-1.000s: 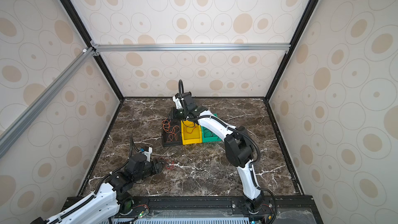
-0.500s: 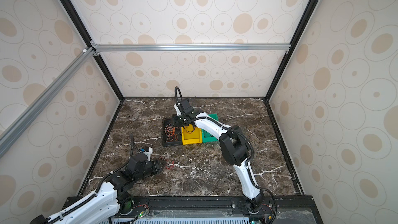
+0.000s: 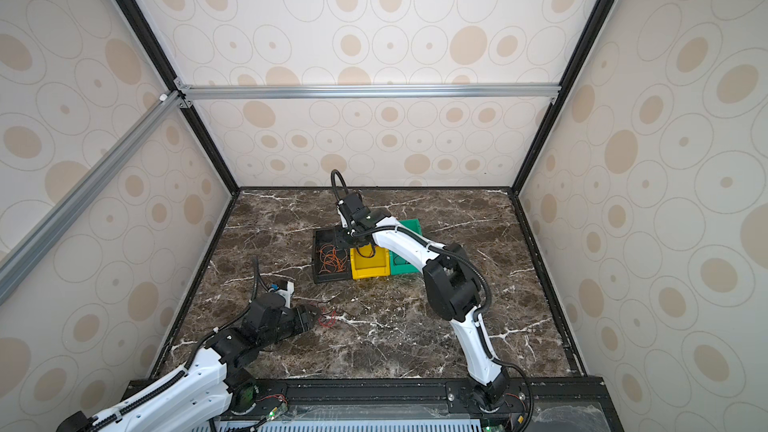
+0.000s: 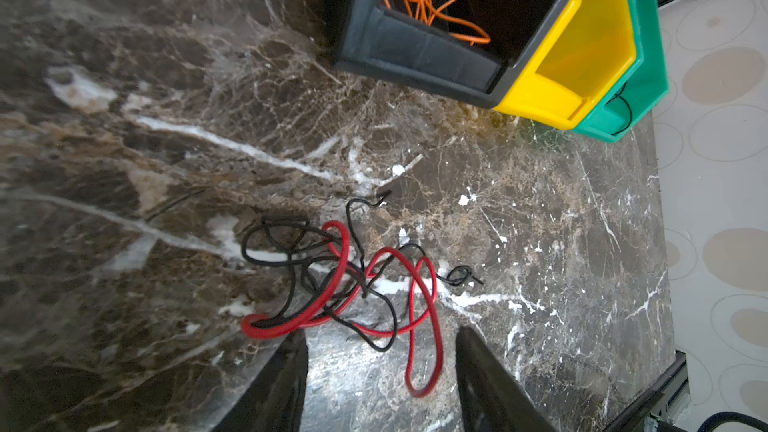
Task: Untangle the cables
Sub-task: 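Move the right gripper to the held tangle and grasp a black wire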
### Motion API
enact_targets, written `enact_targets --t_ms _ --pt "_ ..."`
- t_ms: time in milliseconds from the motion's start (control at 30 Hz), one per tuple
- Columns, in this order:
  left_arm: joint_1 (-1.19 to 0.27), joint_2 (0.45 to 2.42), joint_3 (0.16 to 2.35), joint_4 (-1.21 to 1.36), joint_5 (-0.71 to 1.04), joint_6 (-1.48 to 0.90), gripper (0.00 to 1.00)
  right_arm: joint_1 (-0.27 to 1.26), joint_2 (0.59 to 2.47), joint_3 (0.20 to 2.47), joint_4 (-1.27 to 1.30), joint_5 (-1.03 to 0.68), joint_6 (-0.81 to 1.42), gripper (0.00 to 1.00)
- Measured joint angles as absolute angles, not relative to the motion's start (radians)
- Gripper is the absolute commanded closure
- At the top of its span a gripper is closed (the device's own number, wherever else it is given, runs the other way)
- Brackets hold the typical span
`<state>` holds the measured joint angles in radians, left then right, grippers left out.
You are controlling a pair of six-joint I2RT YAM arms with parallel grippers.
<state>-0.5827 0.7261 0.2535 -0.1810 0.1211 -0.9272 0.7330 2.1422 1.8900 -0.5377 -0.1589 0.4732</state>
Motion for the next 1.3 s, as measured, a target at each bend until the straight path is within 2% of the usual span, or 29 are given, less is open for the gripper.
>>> enact_targets --t_ms 333,567,733,933,1067,1300 --pt "-0.582 0.781 0.377 -0.302 0.059 -0.926 0.37 0.733 1.903 1.629 -0.470 -0.273 0.465 0.56" --pt "-0.571 0.795 0.411 -0.347 0.035 -0.919 0.38 0.735 1.820 1.370 -0.421 -0.386 0.420 0.54" --pt "-0.568 0.811 0.411 -0.338 0.066 -0.918 0.48 0.746 1.804 1.251 -0.403 -0.430 0.400 0.54" --pt "-0.582 0.895 0.422 -0.323 0.104 -0.917 0.53 0.782 1.793 1.190 -0.352 -0.460 0.402 0.54" --pt "-0.604 0.944 0.427 -0.300 0.112 -0.920 0.59 0.809 1.793 1.166 -0.315 -0.470 0.402 0.54" --pt "-0.633 1.026 0.442 -0.273 0.121 -0.925 0.90 0.819 1.795 1.131 -0.277 -0.482 0.403 0.53"
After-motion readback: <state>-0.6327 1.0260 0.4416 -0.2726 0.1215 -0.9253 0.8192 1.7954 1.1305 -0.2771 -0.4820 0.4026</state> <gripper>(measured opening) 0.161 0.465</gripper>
